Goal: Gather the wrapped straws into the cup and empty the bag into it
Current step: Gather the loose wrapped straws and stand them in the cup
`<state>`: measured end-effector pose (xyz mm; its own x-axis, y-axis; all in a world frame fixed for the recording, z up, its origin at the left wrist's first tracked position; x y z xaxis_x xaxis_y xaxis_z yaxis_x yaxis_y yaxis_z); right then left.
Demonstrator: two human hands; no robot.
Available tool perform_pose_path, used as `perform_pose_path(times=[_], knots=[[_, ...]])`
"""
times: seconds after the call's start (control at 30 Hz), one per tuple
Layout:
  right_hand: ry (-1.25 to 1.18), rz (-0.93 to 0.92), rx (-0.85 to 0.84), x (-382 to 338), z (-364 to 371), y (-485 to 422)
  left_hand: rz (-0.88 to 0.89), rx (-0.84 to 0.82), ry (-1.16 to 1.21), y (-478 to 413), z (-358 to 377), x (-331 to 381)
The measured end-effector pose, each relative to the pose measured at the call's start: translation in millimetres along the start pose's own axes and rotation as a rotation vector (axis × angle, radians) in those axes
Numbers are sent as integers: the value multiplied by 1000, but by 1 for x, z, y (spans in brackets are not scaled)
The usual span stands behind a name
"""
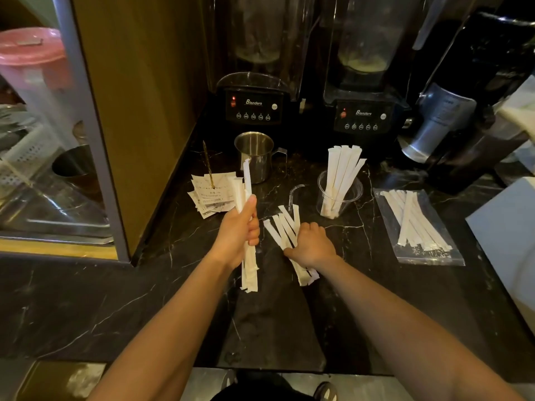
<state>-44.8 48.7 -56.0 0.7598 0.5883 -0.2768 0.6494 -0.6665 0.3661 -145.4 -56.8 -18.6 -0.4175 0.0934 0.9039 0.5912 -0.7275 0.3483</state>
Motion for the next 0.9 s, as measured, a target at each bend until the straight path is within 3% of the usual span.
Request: perform_pose_path(times=[0.6,0.7,0.9], knots=[[207,-3,99,-2,-6,11,-22,13,-25,1,0,-6],[133,32,85,2,-7,12,-14,15,-28,1,0,-5],[-239,72,124,7,-31,10,-9,18,-41,-4,4,-3]])
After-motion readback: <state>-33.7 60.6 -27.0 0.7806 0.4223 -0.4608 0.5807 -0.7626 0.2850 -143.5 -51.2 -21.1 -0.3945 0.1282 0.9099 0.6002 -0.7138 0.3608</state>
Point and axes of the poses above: each hand's wrist, its own y-axis away from the middle knuckle, its own z-axis out of the palm, x = y × z, the point moved 10 cm from there along -y, towards the middle knuckle, and after that the axes turned 2 degrees about -z, right-handed, at the moved point
